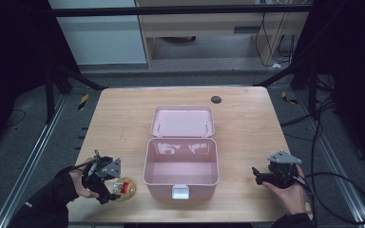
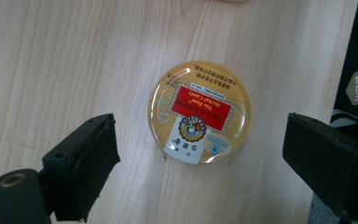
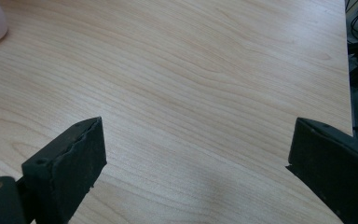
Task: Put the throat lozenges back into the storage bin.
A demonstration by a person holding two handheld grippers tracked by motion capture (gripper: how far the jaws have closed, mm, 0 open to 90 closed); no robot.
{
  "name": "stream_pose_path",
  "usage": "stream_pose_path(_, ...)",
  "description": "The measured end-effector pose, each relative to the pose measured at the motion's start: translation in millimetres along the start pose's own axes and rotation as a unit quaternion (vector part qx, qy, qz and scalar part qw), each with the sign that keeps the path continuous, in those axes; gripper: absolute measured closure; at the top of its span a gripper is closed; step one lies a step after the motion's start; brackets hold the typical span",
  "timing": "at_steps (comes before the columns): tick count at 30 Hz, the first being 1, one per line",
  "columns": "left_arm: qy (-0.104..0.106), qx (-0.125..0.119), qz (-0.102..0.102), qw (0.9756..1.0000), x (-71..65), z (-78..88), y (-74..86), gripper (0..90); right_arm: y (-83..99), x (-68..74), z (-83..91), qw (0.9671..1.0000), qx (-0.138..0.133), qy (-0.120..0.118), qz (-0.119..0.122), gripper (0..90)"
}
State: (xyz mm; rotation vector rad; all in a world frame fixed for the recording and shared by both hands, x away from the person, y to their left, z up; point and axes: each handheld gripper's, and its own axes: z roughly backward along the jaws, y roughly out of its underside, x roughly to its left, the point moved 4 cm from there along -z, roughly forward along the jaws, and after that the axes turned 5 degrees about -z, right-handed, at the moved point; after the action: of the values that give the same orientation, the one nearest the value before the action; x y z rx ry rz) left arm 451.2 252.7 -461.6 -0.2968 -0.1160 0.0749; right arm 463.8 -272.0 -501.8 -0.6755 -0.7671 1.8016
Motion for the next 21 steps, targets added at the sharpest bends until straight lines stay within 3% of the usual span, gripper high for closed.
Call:
stream_pose_path(11, 0.016, 0.026, -0.019, 0.9993, -0.1, -19.0, -3.0, 7.0, 1.8, 2.4, -3.5, 0.9999, 0.014, -0.003, 0.006, 3.6)
stream_pose_path(21, 0.032, 0.039, -0.024, 0.9984, 2.0, -36.2, -4.6, 7.5, 3.9, 5.7, -6.6, 0.9994, 0.029, -0.01, 0.017, 3.7)
